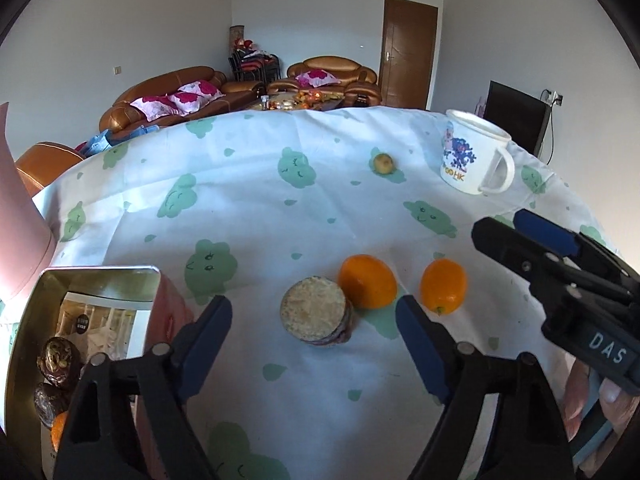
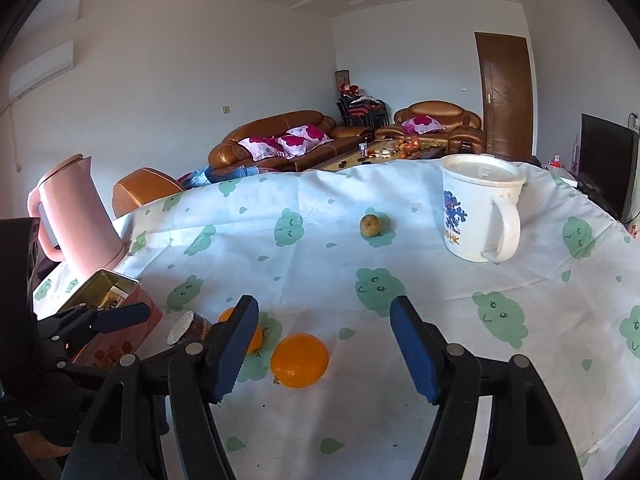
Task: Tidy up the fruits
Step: 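Grasp an orange with the right gripper while the left grasps the white-topped round cake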
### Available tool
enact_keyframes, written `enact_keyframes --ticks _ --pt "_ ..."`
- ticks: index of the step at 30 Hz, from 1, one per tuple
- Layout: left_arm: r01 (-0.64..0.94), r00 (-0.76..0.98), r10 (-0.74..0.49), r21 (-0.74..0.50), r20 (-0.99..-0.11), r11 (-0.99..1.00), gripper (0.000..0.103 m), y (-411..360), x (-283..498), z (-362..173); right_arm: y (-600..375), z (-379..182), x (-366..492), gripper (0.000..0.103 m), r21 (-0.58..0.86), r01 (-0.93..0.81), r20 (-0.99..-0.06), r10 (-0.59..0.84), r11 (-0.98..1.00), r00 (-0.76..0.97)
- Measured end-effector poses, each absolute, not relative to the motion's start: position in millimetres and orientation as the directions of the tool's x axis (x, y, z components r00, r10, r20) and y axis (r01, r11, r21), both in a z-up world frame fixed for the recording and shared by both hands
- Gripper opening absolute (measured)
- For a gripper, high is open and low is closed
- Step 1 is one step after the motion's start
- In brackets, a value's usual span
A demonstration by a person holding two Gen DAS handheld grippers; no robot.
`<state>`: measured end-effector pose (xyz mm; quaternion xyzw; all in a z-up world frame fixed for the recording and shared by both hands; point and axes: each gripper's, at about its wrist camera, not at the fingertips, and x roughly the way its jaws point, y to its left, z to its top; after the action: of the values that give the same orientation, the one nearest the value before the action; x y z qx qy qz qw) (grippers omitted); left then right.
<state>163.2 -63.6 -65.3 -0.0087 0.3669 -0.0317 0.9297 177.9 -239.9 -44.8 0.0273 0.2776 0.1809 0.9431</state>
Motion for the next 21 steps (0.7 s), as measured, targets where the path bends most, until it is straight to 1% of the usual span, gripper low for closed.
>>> enact_keyframes --ticks 2,3,4,5,6,7,12,17,21 --pt "0.063 0.720 -0.081 -0.052 -0.689 0.997 0.075 -64 168 -68 -239 -45 178 0.070 0.147 -0.327 -0.516 0.354 0.934 0.780" --pt "0.064 0.710 -0.081 -0.050 -0.699 0.997 0.073 -64 171 -70 -238 -45 178 0.070 0.142 -0.330 -0.519 0.354 0.933 0.778" --pt "0.065 0.704 -0.087 -0.057 -0.705 0.996 0.068 -63 172 -73 -237 -45 178 0.070 0.138 -0.332 -0.522 0.354 0.933 0.776" --pt "0.070 0.696 -0.099 -0.070 -0.712 0.995 0.057 -61 174 -76 -236 -45 178 0.070 0.134 -0.332 -0.526 0.351 0.934 0.774" --pt "0.077 0.682 -0.118 -0.090 -0.722 0.993 0.051 -60 177 -78 -236 -46 179 0.070 0.132 -0.333 -0.529 0.351 0.934 0.773" --pt "0.081 0.675 -0.138 -0.114 -0.725 0.990 0.043 -57 177 -80 -236 -46 179 0.070 0.132 -0.337 -0.532 0.353 0.932 0.769" --pt "0.087 0.676 -0.199 -0.190 -0.709 0.978 0.042 -48 175 -79 -233 -50 185 0.070 0.134 -0.350 -0.563 0.362 0.927 0.743" --pt "0.086 0.721 -0.178 -0.169 -0.670 0.982 0.042 -48 163 -71 -232 -51 186 0.070 0.152 -0.383 -0.569 0.397 0.911 0.720" --pt "0.063 0.755 -0.147 -0.153 -0.639 0.986 0.042 -44 155 -65 -229 -57 192 0.070 0.170 -0.393 -0.609 0.410 0.904 0.679"
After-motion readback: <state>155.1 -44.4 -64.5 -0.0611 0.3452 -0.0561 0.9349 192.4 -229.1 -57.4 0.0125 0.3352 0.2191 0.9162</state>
